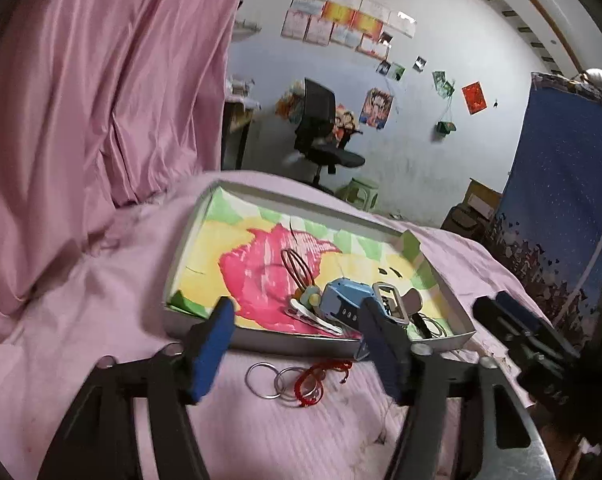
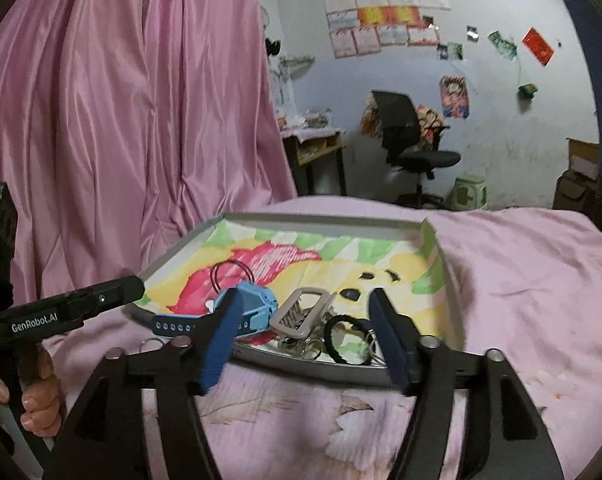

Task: Organize jewelry
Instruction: 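Move the left gripper to the silver key rings while the right gripper reaches the red string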

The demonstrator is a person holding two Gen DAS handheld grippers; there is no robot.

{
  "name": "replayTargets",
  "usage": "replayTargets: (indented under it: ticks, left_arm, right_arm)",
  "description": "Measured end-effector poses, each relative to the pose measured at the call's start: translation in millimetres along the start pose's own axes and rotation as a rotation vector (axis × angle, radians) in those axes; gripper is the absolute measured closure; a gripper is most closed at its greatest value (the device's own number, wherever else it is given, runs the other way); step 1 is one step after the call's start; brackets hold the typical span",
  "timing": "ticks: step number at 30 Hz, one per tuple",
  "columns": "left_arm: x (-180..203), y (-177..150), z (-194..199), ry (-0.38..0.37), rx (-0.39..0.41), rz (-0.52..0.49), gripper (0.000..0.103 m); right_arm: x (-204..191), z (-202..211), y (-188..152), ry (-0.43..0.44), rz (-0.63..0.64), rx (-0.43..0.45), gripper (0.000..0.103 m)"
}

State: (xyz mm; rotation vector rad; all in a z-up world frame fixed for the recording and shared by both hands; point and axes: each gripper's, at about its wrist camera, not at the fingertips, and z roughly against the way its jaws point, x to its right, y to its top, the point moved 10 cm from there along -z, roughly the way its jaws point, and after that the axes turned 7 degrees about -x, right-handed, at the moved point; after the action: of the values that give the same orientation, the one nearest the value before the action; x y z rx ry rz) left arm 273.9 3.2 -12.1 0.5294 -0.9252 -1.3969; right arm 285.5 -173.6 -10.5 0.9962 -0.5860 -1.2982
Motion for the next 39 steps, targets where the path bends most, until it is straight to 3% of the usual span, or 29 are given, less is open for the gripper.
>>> replayTargets:
  ticks: [7, 11, 20, 28, 34, 39]
  left_arm:
    - [7.5, -5.0, 37.7, 0.040, 0.097, -0.072, 0.020]
    - [9.5, -10.4, 57.3, 0.058, 0.143, -0.095, 0.013]
    - [-6.1, -21.8, 86.0, 0.083, 0.182, -0.102, 0.008]
    - [-14.7, -28.2, 97.8, 0.099, 0.194, -0.128, 0.004]
    - [-20.2, -27.8, 95.2, 0.099, 0.169, -0.152, 0.000]
    - [-28.4, -30.7, 79.4, 0.097, 0.098, -0.161, 0.000]
  right_arm:
    - [0.6, 36.6, 0.5, -0.018, -0.028, 0.063, 0.007]
    - [-1.2, 57.7, -3.4, -0.031, -0.034, 0.094, 0.002]
    - [-13.7, 90.1, -14.7, -0.075, -0.007, 0.160, 0.001]
    - [-31.1, 101.4, -23.0, -0.102, 0.053, 0.160, 0.001]
    - [-30.9, 100.2, -24.2, -0.107, 0.030, 0.113, 0.001]
    - [-32.6, 83.3, -26.8, -0.100, 0.030, 0.035, 0.001]
